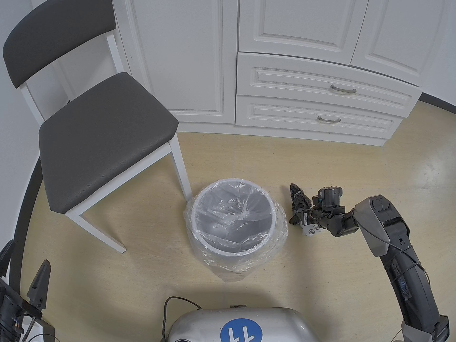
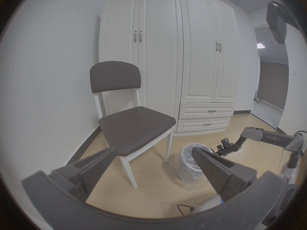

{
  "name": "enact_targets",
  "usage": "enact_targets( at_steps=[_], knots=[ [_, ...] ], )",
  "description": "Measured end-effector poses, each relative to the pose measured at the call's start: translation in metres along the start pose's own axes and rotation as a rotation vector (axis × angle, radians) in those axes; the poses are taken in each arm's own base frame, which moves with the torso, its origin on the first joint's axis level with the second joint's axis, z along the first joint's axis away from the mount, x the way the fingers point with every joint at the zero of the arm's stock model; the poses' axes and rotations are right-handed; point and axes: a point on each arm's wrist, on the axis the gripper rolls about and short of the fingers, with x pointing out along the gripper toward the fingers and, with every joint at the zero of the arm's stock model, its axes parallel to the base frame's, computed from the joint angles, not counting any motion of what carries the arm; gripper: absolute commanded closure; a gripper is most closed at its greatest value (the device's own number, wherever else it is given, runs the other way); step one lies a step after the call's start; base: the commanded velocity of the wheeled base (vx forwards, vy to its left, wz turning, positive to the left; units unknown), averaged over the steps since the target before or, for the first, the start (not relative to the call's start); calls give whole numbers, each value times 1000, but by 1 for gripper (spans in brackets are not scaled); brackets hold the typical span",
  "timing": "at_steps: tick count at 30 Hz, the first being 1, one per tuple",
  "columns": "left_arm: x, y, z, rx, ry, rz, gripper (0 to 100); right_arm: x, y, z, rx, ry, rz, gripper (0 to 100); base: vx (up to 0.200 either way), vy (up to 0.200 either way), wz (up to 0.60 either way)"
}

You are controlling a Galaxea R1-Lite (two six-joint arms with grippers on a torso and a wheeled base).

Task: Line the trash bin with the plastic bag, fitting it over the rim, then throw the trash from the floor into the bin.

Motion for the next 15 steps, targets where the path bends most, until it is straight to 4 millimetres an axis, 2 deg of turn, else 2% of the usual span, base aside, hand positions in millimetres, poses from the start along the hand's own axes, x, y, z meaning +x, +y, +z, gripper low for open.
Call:
enact_targets(
  at_steps=[8, 15],
  knots=[
    [0, 0, 0, 1, -1, 2, 0, -2, -2, 5, 3, -10, -6, 100, 0, 0, 0],
    [0, 0, -2, -2, 19, 6, 0, -14, -4, 31, 1, -50, -11, 100, 0, 0, 0]
  ],
)
